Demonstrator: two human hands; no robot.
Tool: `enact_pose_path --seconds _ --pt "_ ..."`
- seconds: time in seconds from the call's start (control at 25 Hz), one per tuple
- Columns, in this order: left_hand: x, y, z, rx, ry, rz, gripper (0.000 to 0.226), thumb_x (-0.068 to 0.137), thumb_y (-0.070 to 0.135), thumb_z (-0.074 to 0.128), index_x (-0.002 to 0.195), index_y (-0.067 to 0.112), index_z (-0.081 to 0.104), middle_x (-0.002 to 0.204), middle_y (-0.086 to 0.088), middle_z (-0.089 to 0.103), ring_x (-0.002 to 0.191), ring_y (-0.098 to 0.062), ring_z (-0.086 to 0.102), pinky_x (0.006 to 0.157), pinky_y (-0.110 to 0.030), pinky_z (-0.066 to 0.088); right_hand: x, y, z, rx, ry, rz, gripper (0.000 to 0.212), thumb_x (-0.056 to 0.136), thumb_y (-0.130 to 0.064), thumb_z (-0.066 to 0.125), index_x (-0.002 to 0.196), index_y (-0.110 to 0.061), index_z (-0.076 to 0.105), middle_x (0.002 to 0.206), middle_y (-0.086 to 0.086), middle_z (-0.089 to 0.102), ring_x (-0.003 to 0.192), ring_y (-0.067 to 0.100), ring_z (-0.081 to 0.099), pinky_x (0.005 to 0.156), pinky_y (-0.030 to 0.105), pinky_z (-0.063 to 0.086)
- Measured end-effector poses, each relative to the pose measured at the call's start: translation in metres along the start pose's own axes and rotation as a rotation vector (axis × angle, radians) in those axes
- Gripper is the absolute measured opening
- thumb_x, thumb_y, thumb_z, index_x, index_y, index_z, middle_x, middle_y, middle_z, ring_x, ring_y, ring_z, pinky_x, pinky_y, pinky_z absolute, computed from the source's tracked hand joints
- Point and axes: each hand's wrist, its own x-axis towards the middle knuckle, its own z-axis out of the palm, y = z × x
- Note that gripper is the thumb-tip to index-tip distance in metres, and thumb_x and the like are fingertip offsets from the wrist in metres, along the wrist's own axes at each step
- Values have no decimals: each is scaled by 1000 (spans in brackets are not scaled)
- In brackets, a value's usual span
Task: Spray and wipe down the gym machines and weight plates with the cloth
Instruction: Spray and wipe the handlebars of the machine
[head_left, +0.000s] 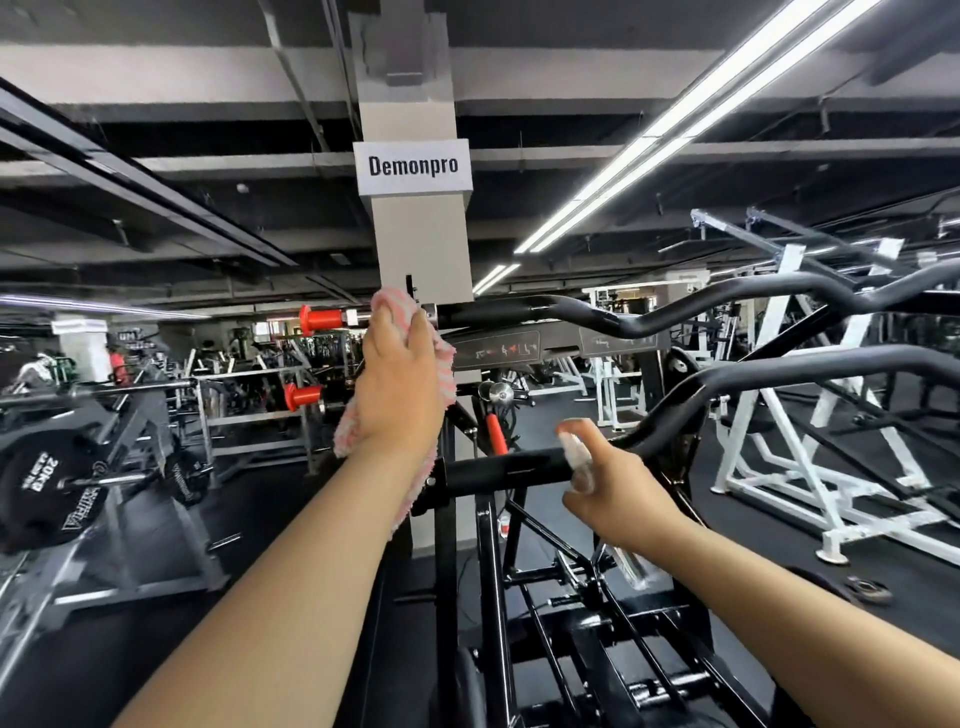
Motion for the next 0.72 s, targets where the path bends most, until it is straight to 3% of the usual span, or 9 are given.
enact_pose_path --seconds 0.12,0.2,0.28,0.36,0.4,0.48,0.52,0.6,0.72 --pt "-1 -1 -2 -187 17 -23 59 95 9 44 148 11 20 156 -15 2 143 -28 13 112 -32 25 7 -2 -8 184 40 -13 68 82 2 57 129 -38 30 69 0 56 43 2 47 48 21 44" --pt "-3 2 -6 -357 80 16 56 95 10 45 147 14 26 158 -8 4 145 -22 8 115 -30 12 14 -8 -16 354 35 5 73 83 5 58 135 -35 27 76 6 58 48 10 54 45 23 47" --pt "-9 12 -10 -510 94 131 54 95 9 45 146 18 30 158 1 7 144 -11 7 115 -21 9 23 -16 -25 542 6 17 54 85 4 59 130 -17 39 88 7 61 55 16 62 41 27 49" --pt "-13 26 -9 -700 44 207 52 96 8 43 145 21 32 156 11 9 139 4 7 112 -9 6 33 -23 -34 755 -39 56 28 87 1 59 112 -8 52 89 9 62 61 19 65 40 28 50" --pt "-14 31 -5 -803 4 199 51 97 8 43 145 21 32 154 15 8 138 6 9 114 -11 11 37 -24 -37 854 -72 93 22 87 -1 59 108 -5 53 84 11 62 60 22 63 41 29 50" --pt "-12 39 2 -952 -65 141 54 97 11 45 147 21 27 151 20 2 142 -2 14 118 -30 20 48 -19 -41 998 -131 149 32 88 -6 57 118 0 48 74 12 60 52 22 54 43 30 51" --pt "-11 42 4 -944 -95 114 58 97 14 47 148 23 21 151 21 -4 143 -4 10 119 -35 16 53 -16 -42 1029 -146 164 39 87 -9 58 124 -1 45 75 12 60 51 21 53 46 31 51" --pt "-6 47 6 -776 -155 60 69 96 24 49 150 27 6 154 15 -18 139 0 -7 114 -25 1 61 -10 -46 1049 -149 165 40 85 -9 59 122 -4 46 80 12 59 55 22 53 50 33 51" --pt "6 52 10 -589 -168 -26 81 95 30 52 149 28 -8 154 4 -27 141 -10 -16 114 -28 3 66 -9 -55 1118 -142 93 29 84 -3 61 111 -10 54 92 12 67 66 22 61 48 31 51"
